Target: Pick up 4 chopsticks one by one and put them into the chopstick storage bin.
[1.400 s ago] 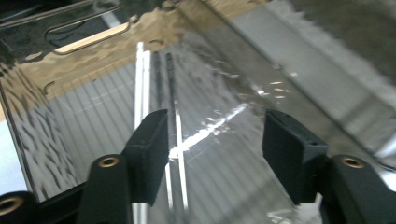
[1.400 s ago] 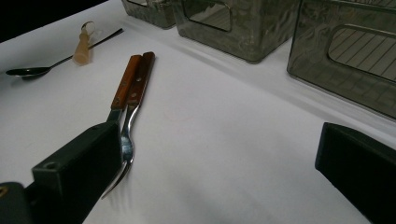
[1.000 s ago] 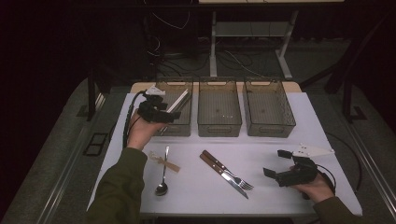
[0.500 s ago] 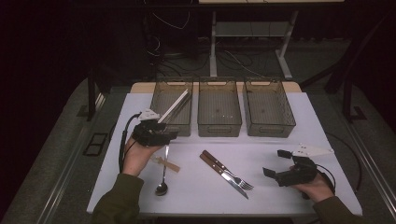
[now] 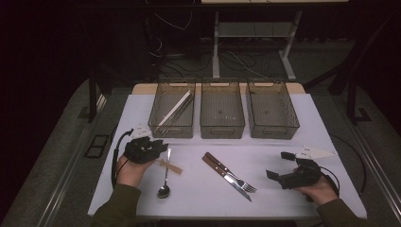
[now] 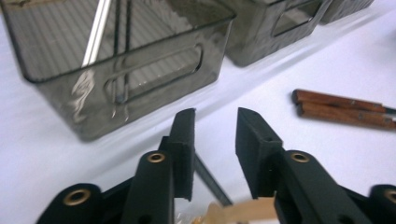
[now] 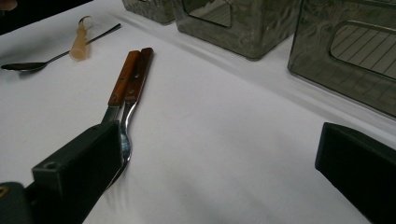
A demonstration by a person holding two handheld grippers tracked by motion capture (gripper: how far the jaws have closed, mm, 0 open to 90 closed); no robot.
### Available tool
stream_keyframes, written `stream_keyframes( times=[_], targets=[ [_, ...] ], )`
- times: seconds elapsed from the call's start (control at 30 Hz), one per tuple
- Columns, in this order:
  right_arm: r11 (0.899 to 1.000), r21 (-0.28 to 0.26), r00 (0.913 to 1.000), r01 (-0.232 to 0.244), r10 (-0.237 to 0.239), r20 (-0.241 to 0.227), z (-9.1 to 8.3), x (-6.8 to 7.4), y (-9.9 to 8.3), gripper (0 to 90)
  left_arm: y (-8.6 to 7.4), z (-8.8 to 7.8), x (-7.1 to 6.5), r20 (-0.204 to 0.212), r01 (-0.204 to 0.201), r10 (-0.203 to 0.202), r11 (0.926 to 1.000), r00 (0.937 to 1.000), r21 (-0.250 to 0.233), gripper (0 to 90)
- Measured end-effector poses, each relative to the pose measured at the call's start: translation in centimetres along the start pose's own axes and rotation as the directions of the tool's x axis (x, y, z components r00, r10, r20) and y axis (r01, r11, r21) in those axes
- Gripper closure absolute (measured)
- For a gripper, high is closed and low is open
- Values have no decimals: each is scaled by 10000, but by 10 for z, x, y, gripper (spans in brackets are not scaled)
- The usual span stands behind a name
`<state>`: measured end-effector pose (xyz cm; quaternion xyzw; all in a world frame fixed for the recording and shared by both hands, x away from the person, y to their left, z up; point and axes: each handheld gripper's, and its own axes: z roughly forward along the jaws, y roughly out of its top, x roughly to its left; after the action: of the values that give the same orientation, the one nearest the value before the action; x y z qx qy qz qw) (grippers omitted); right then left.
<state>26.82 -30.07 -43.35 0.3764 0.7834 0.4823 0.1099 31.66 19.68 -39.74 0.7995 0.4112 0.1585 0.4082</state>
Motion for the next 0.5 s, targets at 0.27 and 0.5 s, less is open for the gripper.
stream_keyframes(
  times=[0.27, 0.5],
  targets=[
    [10000, 48, 10000, -11, 10, 9, 0, 0, 0, 8, -11, -1, 6, -212, -27, 40, 9982, 9998, 601, 895],
    [10000, 60, 10000, -10, 10, -12, 1, 0, 0, 8, -15, 13, 8, -365, -171, 223, 9903, 9991, 1376, 895]
  ],
)
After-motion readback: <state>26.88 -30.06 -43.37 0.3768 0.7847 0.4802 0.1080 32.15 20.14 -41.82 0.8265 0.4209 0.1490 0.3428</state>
